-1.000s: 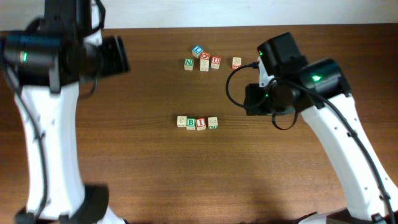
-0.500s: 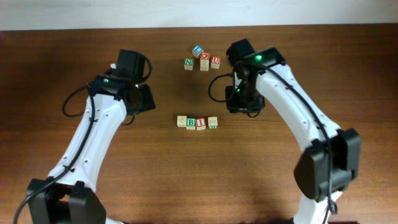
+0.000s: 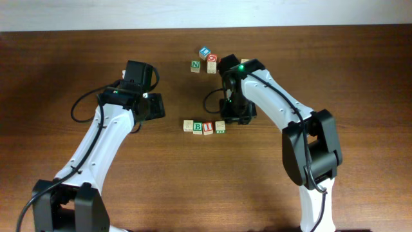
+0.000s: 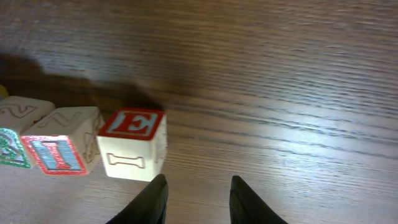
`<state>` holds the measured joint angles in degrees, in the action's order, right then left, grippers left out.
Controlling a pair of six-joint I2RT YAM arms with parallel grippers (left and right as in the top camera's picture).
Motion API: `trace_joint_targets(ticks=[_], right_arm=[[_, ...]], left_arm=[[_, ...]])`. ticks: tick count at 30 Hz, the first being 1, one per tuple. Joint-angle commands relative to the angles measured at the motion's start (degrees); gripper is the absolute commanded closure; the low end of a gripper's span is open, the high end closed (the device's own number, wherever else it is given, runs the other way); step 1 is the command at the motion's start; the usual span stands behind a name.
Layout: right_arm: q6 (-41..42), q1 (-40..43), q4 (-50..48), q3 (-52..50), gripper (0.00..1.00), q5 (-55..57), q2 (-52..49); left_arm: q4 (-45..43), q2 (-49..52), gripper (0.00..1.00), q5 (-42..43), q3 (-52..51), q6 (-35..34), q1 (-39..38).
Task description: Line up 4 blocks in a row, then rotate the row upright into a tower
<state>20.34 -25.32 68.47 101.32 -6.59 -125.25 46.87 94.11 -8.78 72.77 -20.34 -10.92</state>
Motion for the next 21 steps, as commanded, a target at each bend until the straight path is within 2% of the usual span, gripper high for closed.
trace_joint_targets(ticks=[1, 2, 4, 16, 19, 21], right_arm=[[0.11, -1.05, -0.39, -0.74, 0.66, -0.74, -1.55], [0.13, -1.27, -0.63, -0.83, 0.67, -0.76, -1.60], [0.13, -1.68, -1.25, -1.01, 0.66, -1.03, -1.62], [1.18, -2.99, -1.86, -1.05, 0.67, -2.36, -1.62], [-0.31, -1.70, -1.79, -1.03, 0.82, -2.91, -1.42], [-4.87, -0.76, -1.36, -0.85, 0.82, -5.86, -0.20]], left_arm=[[-0.13, -1.18, 0.18, 0.83, -0.74, 0.87, 0.09], [-0.13, -1.18, 0.13, 0.87, -0.74, 0.79, 0.09], [-0.13, -1.18, 0.11, 1.01, -0.74, 0.68, 0.09], [-0.13, -1.18, 0.08, 1.05, -0.74, 0.68, 0.09], [-0.11, -1.18, 0.08, 1.03, -0.74, 0.68, 0.09], [-0.11, -1.18, 0.07, 1.03, -0.74, 0.68, 0.09]])
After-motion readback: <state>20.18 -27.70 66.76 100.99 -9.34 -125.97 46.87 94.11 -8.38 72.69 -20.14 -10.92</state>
